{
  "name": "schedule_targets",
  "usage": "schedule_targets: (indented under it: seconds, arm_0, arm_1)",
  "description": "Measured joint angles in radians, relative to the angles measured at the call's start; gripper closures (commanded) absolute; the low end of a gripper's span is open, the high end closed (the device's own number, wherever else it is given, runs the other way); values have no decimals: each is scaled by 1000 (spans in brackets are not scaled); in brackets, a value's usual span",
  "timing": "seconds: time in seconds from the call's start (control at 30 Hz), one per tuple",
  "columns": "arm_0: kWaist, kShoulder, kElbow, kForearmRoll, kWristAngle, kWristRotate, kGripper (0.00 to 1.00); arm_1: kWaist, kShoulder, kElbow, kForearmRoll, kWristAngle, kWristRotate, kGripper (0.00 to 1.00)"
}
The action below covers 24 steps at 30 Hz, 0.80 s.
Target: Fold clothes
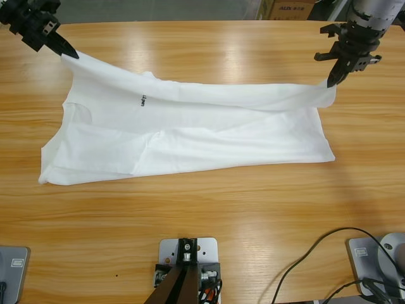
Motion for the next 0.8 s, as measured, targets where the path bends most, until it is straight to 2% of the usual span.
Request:
schedule_targets:
  seconds: [0.17,0.8]
  arm_0:
    - [1,0,65,0,10,0,1000]
    - [11,68,155,0,46,0,1000]
  arm_1:
    - [0,0,20,-6,0,0,1000]
    - [38,0,66,-6,0,0,1000]
